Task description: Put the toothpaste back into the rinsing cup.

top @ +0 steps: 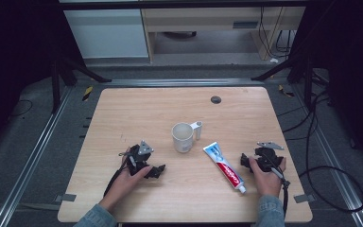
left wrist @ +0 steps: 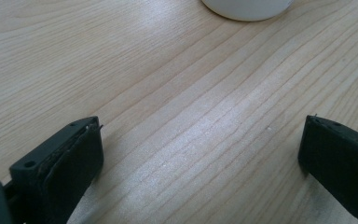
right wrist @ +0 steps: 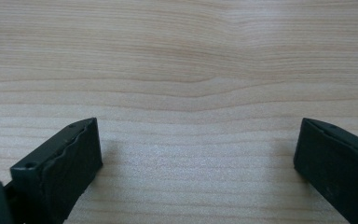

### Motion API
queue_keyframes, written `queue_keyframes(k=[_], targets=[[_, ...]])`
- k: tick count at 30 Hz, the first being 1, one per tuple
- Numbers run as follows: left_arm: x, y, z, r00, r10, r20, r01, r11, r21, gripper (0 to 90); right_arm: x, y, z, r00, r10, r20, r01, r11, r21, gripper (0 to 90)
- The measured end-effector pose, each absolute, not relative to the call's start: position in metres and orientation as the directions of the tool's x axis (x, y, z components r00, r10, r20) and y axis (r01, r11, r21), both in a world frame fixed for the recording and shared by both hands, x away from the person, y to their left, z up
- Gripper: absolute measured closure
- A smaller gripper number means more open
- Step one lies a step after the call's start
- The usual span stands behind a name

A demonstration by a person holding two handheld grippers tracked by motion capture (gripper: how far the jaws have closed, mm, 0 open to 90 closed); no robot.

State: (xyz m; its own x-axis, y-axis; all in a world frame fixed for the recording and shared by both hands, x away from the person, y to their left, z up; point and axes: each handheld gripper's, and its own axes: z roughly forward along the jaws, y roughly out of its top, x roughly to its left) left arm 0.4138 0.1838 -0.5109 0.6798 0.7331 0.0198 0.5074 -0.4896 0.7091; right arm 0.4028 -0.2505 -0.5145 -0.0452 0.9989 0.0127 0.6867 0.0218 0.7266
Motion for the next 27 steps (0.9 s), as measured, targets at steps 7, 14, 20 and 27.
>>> queue_keyframes(k=[7, 14, 20, 27], targets=[[0.414, 0.184, -0.511, 0.681, 0.732, 0.020, 0.507, -0.490, 0.709, 0.0, 0.392, -0.243, -0.497, -0.137, 0.990, -0.030, 0.666, 0.114, 0.737, 11.6], [0.415, 0.183, -0.511, 0.680, 0.733, 0.020, 0.508, -0.490, 0.709, 0.0, 0.381, -0.226, -0.467, -0.244, 0.968, -0.060, 0.679, 0.215, 0.702, 14.9], [0.416, 0.182, -0.511, 0.677, 0.735, 0.019, 0.510, -0.488, 0.709, 0.0, 0.377, -0.210, -0.453, -0.324, 0.945, -0.038, 0.720, 0.273, 0.638, 17.8], [0.415, 0.182, -0.511, 0.677, 0.736, 0.020, 0.509, -0.488, 0.709, 0.0, 0.381, -0.193, -0.440, -0.393, 0.918, -0.044, 0.736, 0.343, 0.583, 21.2]])
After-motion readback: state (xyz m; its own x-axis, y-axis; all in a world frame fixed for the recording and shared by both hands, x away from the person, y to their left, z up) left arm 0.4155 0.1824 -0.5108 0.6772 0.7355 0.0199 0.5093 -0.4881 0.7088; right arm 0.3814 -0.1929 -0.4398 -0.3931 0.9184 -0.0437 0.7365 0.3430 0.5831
